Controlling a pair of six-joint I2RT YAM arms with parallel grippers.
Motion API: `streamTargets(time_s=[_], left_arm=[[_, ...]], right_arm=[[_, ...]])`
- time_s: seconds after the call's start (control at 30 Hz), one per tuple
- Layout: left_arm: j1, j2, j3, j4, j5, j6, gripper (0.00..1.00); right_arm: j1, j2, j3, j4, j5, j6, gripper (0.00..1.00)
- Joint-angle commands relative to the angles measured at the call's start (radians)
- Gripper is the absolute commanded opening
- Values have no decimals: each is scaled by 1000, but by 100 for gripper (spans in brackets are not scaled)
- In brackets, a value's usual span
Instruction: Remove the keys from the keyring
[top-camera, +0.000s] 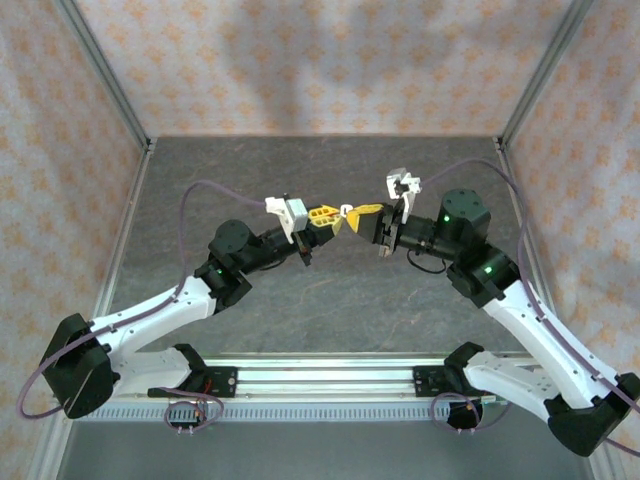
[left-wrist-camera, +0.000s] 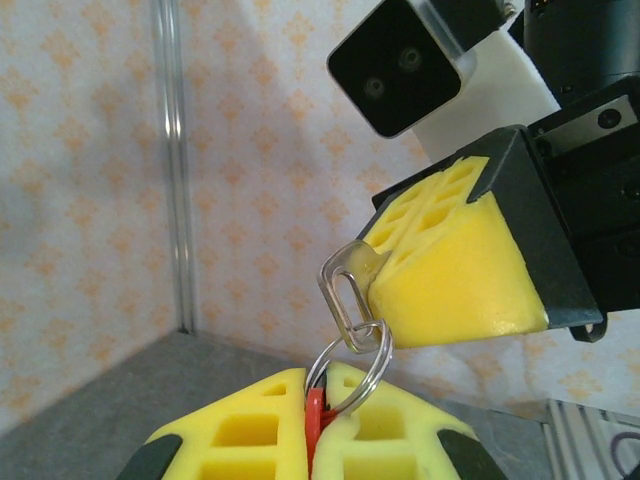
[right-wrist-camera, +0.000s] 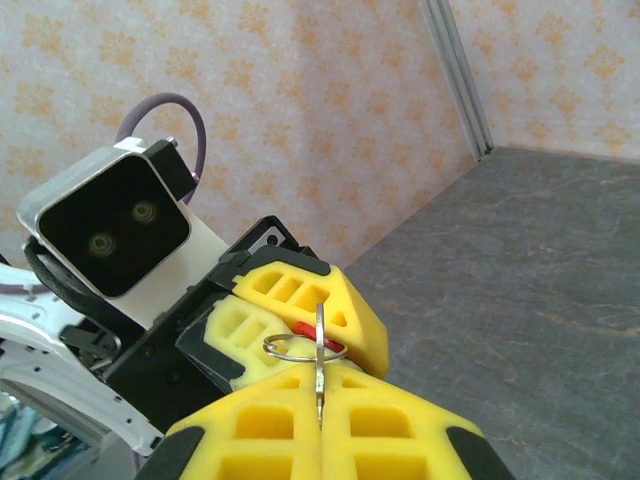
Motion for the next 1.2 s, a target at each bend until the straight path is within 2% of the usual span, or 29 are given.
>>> streamTargets(time_s=[0.0, 0.23, 0.37, 0.63, 1.0, 1.17], left_arm=[[26, -38, 35, -10, 14, -78, 0], [40, -33, 75, -39, 58, -172, 0], [40, -22, 79, -14, 76, -223, 0], [51, -12, 66, 54, 88, -304, 0], [75, -7, 61, 103, 122, -393, 0], [80, -4, 76, 76, 133, -401, 0]], right_arm=[[9, -55, -20, 31, 78, -115, 0], [29, -137, -105, 100, 84, -226, 0], [38, -181, -155, 170, 76, -255, 0], [47, -214, -182, 192, 28, -328, 0], [57, -238, -161, 116, -34, -438, 0], [80, -255, -149, 46, -11, -522, 0]])
